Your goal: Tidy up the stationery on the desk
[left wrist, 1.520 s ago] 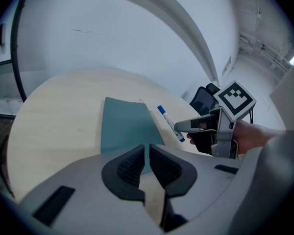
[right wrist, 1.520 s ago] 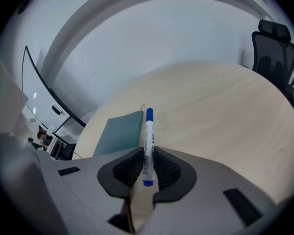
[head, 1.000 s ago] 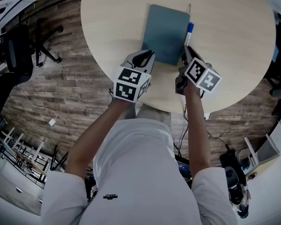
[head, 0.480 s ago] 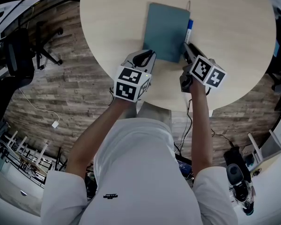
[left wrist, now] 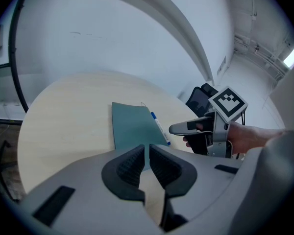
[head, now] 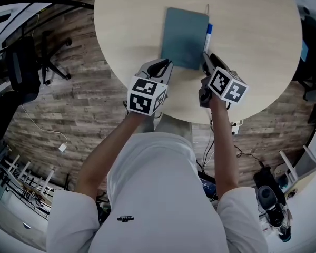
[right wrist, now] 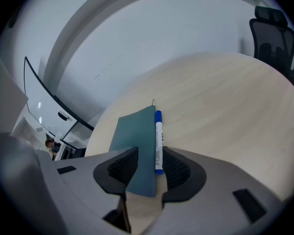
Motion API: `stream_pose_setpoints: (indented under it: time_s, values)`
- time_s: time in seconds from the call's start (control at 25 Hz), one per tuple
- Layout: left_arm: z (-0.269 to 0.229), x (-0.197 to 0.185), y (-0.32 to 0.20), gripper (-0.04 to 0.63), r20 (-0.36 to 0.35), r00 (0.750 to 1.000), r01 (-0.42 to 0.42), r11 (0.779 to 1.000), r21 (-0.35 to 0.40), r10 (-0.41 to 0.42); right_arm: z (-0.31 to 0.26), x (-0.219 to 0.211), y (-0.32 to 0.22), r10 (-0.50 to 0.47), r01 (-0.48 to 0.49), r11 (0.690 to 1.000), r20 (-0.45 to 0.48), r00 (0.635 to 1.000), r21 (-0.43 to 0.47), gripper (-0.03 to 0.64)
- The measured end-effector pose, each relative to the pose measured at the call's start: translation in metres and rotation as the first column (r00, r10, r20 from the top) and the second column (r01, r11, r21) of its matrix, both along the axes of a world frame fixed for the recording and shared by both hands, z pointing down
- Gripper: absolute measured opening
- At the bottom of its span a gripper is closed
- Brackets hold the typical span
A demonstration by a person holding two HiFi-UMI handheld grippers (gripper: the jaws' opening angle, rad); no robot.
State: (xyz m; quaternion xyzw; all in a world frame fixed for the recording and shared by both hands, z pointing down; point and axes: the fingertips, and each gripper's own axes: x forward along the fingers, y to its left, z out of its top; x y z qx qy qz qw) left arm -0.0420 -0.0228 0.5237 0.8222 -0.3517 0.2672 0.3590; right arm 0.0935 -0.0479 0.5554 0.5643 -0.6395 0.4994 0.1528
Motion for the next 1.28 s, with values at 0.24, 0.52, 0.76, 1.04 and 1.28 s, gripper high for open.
stream_pose_setpoints:
  time_s: [0.24, 0.52, 0.76, 1.04, 1.28]
  values:
    - [-0.032, 0.005, 0.013, 0.046, -0.022, 1.000, -0.010, 1.000, 0.010, 0.010, -0.041, -0.001, 0.028, -0.008, 0.009, 0.999, -0.030, 1.000, 0.051, 0.153]
    - [-0.065, 0.008, 0.025, 0.046, -0.063, 0.998, -0.004, 1.000, -0.001, 0.004, -0.095, -0.006, 0.060, 0.024, -0.021, 0.997, -0.044, 0.999, 0.077, 0.082]
    - [-0.120, 0.016, 0.030, 0.046, -0.127, 0.992, 0.002, 0.999, 0.050, 0.004, -0.147, -0.015, 0.074, 0.004, 0.011, 0.987, -0.088, 0.996, 0.159, 0.066]
    - [-0.177, 0.019, 0.054, 0.046, -0.119, 0.990, -0.063, 0.987, 0.144, 0.081, -0.212, -0.040, 0.092, -0.035, 0.064, 0.958, -0.108, 0.994, 0.279, 0.061]
    - [-0.218, 0.021, 0.076, 0.046, -0.105, 0.979, -0.153, 0.967, 0.205, 0.177, -0.246, -0.077, 0.131, -0.092, 0.094, 0.952, -0.021, 0.996, 0.292, 0.061]
